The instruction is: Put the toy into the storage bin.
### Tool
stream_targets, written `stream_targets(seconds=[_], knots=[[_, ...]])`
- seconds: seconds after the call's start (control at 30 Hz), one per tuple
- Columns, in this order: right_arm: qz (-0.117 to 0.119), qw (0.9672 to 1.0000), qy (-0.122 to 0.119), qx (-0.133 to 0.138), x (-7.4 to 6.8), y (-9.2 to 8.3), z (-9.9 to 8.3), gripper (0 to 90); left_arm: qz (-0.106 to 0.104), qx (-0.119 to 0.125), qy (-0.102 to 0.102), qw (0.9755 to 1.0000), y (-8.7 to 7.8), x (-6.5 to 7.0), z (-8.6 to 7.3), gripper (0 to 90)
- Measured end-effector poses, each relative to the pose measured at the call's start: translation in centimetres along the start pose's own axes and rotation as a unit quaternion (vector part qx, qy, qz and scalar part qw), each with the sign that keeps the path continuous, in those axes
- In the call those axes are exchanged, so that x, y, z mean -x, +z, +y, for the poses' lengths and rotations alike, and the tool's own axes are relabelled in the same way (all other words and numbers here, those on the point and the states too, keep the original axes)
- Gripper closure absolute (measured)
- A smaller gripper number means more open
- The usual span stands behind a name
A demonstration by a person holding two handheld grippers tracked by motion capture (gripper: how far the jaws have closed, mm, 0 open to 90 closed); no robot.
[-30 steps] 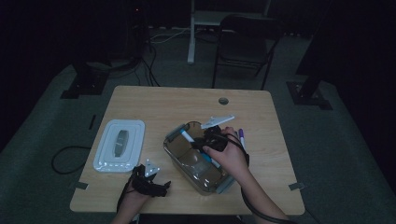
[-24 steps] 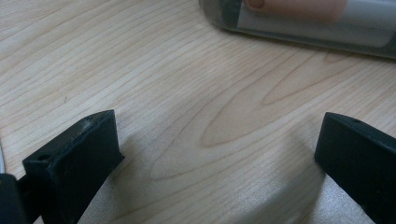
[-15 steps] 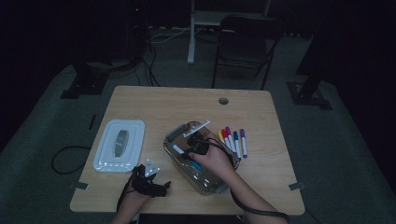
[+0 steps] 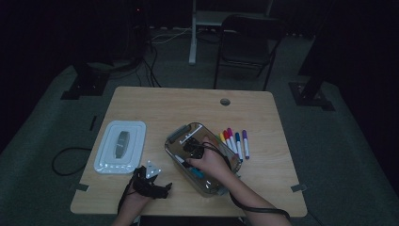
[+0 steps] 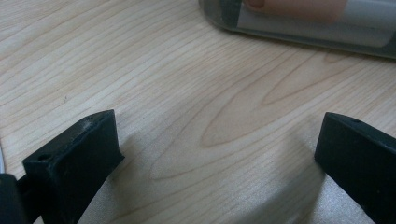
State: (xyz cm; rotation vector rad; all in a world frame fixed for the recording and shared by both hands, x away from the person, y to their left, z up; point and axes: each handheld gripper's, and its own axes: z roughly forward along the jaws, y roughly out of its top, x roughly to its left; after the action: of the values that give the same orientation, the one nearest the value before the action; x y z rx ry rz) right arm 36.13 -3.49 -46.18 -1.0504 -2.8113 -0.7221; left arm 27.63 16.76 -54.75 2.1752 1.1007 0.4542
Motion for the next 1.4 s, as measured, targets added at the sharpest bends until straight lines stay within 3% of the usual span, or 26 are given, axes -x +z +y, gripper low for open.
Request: stream_targets(seconds=[0.13,0.33,0.57,0.67,0.87,1.03,1.17,1.23,1.4], knots=[[0.014,0.9996,0.009,-0.021,0.0,0.7,-0.2,76.4,0.0,0.0,0.001,1.0,0.0,0.0,0.0,0.6],[0.009,0.9992,0.009,-0.037,0.1,1.1,-0.4,75.7,-0.001,-0.001,0.002,1.0,0.0,0.0,0.0,0.6],[0.004,1.0,0.003,-0.001,0.5,-0.4,-0.4,72.4,-0.001,-0.001,0.002,1.0,0.0,0.0,0.0,0.6],[0.006,0.9989,0.007,0.046,1.1,-3.2,-0.8,71.6,-0.001,-0.001,0.002,1.0,0.0,0.0,0.0,0.6],[-0.005,0.9943,0.019,0.105,2.7,-7.1,-2.1,66.5,-0.001,-0.001,0.002,1.0,0.0,0.0,0.0,0.6],[-0.035,0.9863,0.028,0.159,4.8,-10.0,-3.9,55.7,-0.001,-0.001,0.002,1.0,0.0,0.0,0.0,0.6],[-0.08,0.9751,0.046,0.202,7.1,-11.6,-5.9,51.7,-0.001,-0.001,0.002,1.0,0.0,0.0,0.0,0.6],[-0.092,0.9725,0.066,0.203,8.1,-11.9,-6.9,52.0,-0.001,-0.001,0.002,1.0,0.0,0.0,0.0,0.6],[-0.129,0.9608,0.123,0.213,11.1,-11.6,-9.2,54.9,-0.001,-0.001,0.003,1.0,0.0,0.0,0.0,0.6]])
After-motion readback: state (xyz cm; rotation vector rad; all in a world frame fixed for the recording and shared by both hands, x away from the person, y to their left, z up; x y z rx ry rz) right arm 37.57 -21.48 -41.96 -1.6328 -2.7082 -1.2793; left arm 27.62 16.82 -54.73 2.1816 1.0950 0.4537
